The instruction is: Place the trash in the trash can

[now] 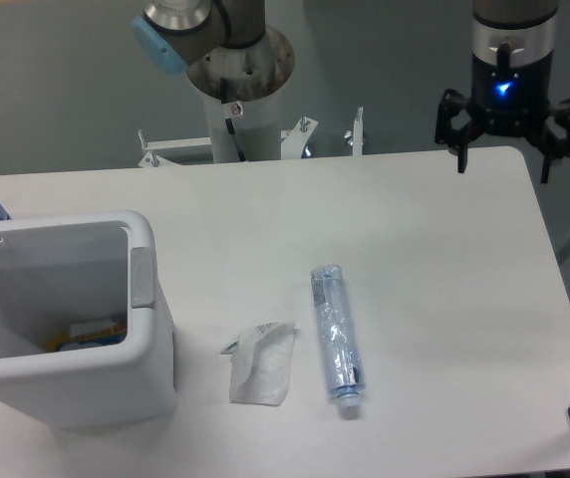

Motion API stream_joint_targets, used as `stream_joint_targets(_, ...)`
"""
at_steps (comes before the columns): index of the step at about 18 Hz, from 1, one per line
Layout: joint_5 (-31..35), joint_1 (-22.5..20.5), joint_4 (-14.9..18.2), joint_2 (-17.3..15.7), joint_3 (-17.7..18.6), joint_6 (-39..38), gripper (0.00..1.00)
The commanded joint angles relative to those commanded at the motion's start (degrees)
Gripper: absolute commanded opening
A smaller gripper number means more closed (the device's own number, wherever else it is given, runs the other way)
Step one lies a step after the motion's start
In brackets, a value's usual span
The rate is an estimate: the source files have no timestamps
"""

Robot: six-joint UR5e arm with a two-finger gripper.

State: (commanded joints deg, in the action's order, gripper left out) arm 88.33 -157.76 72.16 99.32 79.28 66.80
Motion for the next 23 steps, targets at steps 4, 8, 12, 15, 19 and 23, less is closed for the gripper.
stream_joint_targets(4, -0.35, -0.09, -0.09, 0.00, -0.09, -0.09, 1.00)
stream_joint_targets(8, -0.35, 0.18, -0.97, -0.09, 0.09, -0.18, 1.00)
stream_joint_targets(12, -0.26, 0.35, -0.97, 0.09, 0.09, -0.18, 1.00)
stream_joint_targets(15, -0.61, 0.44, -0.97, 0.44, 0.17, -0.35, 1.00)
stream_joint_targets(19, -1.49, 0.61, -1.23, 0.79, 1.22, -3.59, 1.00)
stream_joint_targets(23, -1.84, 1.31, -1.23, 0.88, 2.28, -7.81, 1.00)
